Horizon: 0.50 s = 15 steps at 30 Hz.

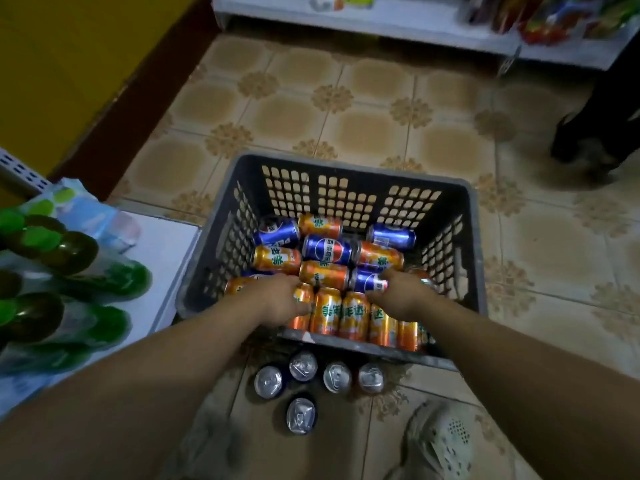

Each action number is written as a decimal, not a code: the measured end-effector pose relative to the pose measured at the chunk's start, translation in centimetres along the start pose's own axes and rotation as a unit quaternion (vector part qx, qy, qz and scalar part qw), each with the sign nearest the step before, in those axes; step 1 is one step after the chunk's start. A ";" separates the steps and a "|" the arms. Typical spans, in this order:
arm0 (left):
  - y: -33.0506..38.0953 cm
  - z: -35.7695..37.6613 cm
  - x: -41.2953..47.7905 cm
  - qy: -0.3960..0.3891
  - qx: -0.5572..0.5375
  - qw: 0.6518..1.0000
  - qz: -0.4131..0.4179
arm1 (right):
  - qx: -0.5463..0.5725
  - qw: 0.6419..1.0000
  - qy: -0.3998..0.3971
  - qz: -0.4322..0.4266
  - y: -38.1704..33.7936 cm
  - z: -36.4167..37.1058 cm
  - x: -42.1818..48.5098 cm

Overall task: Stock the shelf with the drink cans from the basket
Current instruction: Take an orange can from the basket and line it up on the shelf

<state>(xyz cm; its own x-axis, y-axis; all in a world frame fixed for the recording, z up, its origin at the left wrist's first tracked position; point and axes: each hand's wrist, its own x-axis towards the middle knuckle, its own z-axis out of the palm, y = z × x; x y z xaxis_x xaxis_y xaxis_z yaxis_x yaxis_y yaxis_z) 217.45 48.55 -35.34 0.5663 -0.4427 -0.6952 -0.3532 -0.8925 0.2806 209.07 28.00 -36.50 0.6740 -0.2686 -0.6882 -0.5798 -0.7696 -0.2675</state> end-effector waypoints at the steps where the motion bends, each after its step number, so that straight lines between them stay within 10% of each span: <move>1: -0.6 0.5 1.6 -0.012 0.008 1.000 0.001 | 0.003 1.000 -0.012 -0.007 -0.3 1.0 1.8; 15: -5.0 5.3 10.9 -0.071 0.182 0.980 0.022 | -0.053 0.995 -0.082 -0.033 -3.5 9.9 14.1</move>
<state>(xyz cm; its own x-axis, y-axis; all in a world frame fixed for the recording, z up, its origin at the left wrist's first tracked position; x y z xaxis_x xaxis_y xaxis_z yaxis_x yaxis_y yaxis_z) 221.45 48.64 -47.82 0.4434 -0.4407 -0.7805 -0.6323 -0.7710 0.0761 216.09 32.60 -51.94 0.6205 -0.1244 -0.7742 -0.4797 -0.8413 -0.2493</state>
